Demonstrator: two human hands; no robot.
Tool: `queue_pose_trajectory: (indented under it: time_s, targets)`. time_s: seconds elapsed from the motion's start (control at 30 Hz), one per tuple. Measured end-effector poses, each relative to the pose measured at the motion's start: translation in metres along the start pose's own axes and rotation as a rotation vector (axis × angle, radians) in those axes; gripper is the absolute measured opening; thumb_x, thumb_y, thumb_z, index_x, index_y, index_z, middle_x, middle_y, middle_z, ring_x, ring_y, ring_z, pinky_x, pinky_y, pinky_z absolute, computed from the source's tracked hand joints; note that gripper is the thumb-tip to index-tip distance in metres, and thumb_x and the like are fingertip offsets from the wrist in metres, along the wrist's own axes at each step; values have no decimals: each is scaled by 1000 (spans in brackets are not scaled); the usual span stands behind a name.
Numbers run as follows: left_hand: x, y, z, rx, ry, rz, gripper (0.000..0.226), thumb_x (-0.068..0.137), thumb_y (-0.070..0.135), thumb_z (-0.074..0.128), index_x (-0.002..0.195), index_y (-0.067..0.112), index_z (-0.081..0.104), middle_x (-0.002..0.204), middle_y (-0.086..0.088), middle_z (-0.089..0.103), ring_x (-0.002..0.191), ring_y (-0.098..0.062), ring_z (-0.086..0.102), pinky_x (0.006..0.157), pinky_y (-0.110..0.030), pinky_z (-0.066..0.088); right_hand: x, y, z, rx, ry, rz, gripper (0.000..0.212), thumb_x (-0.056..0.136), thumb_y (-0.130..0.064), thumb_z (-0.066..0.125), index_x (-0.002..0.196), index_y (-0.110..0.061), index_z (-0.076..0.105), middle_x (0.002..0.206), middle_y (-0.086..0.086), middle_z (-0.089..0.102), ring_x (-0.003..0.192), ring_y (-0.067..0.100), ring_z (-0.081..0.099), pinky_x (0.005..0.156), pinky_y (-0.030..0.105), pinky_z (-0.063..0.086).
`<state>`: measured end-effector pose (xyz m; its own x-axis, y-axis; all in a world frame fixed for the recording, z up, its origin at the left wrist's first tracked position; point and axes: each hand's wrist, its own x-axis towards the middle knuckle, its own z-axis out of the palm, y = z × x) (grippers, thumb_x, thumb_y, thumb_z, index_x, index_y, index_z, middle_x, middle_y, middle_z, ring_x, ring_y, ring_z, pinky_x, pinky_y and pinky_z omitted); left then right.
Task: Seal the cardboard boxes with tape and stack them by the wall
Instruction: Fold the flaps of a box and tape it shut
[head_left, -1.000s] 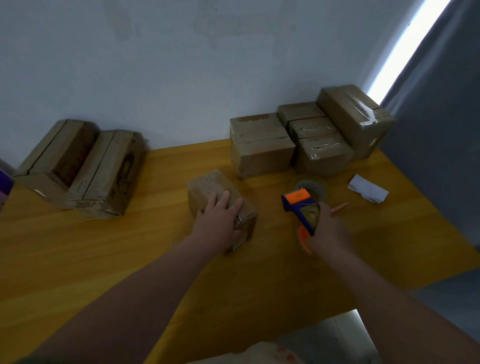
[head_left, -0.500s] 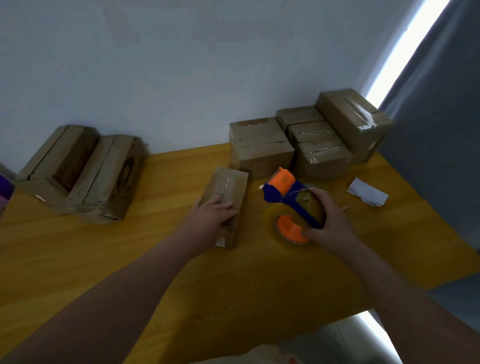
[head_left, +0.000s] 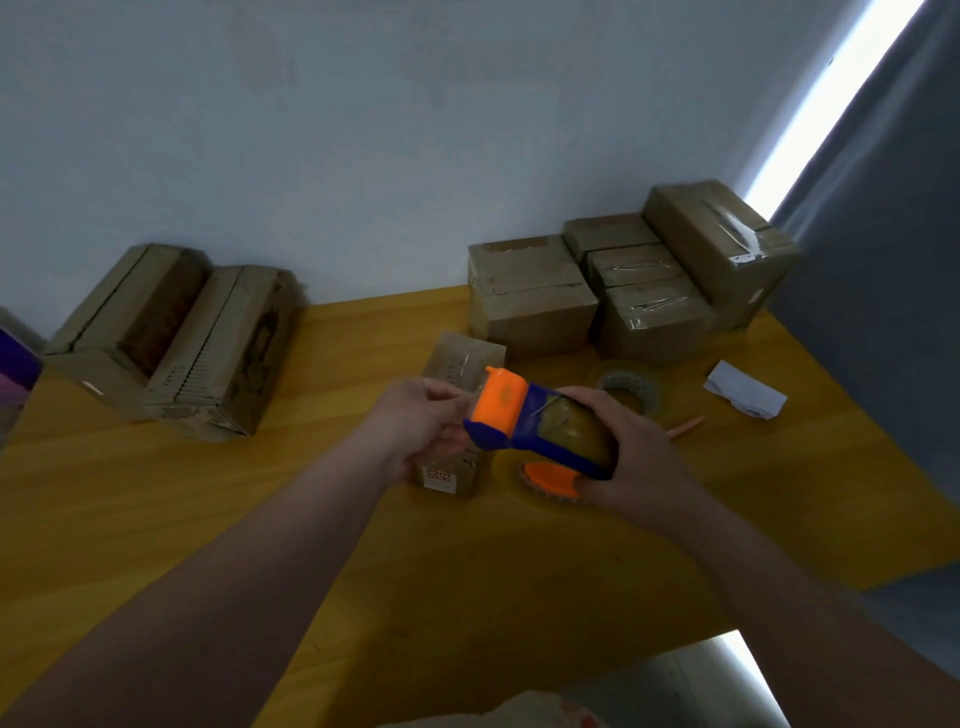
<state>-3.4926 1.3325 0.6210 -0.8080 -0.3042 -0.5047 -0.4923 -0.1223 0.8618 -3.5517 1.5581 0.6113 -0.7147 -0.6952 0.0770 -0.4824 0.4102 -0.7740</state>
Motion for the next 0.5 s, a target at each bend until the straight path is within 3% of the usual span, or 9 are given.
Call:
queue_pose_trajectory:
  time_s: [0.1,0.23,0.37,0.5]
  targets:
    - [4,-12,-4,69,84,20,13,93,9,60,80,8,64,73,-12,64,61,-19,58,58,-30,49,4,-4,-2,-103,-89,-27,80,72,-40,81,132,-52,30,115,-33,40,101,-3,51,79,13,49]
    - [6,-17,-24,55,182,9,12,89,6,64,77,8,64,67,-8,62,58,-15,54,51,-22,47,10,-4,-14,-224,-206,-45,83,73,-55,75,143,-45,30,118,-22,49,102,0,54,81,22,52]
    - [9,-27,-58,46,353,31,17,91,6,62,74,5,63,66,-8,59,60,-16,52,60,-26,48,5,1,-34,-269,-298,15,83,74,-51,77,141,-51,27,116,-16,55,96,2,58,79,26,55]
    - [9,-44,-62,67,391,57,20,88,14,68,74,0,65,70,-12,61,65,-21,55,67,-34,49,3,8,-35,-380,-358,44,87,75,-52,73,145,-49,22,121,-13,52,98,2,54,79,20,49]
